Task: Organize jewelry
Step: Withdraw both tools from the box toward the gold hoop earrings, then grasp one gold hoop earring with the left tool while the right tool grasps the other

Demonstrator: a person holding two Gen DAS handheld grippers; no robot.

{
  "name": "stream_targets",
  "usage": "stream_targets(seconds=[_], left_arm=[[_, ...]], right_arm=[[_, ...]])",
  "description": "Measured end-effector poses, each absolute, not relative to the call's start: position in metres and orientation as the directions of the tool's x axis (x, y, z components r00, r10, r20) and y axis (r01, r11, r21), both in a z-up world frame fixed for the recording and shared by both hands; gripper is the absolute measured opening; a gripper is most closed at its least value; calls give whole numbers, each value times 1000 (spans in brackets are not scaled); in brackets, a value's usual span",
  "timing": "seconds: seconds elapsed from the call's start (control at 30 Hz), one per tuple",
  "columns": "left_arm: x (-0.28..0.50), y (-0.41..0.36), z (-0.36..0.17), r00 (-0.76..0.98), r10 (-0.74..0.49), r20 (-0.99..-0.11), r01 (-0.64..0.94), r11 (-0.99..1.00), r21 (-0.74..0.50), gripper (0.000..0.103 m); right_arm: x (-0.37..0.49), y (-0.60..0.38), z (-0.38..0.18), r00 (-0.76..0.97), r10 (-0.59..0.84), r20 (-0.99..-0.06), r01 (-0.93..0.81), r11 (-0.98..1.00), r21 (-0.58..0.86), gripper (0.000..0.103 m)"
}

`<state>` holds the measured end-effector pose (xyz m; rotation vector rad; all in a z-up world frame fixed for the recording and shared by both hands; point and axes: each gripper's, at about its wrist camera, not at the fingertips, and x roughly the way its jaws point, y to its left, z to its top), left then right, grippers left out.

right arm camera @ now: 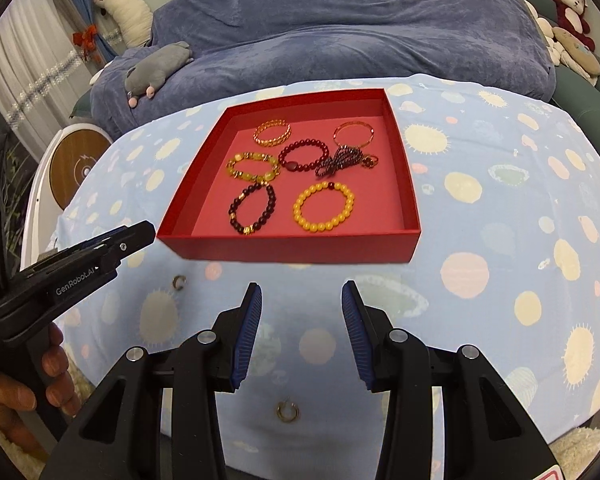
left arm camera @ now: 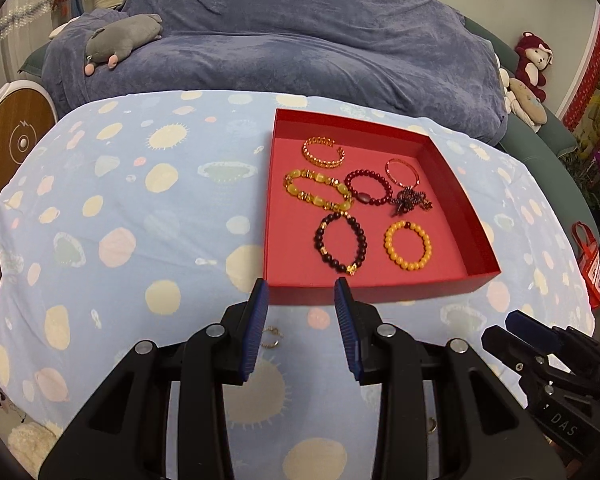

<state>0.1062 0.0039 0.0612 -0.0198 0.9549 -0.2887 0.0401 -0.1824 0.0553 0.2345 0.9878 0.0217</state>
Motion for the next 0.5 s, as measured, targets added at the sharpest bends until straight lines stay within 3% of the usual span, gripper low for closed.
stream_targets(seconds=[0.5], left_arm=[[53, 23, 23, 501, -200, -842, 185, 975, -121, 33]], right_arm=[[-9, -150, 7, 448, 124, -885, 50, 985, 163, 41]])
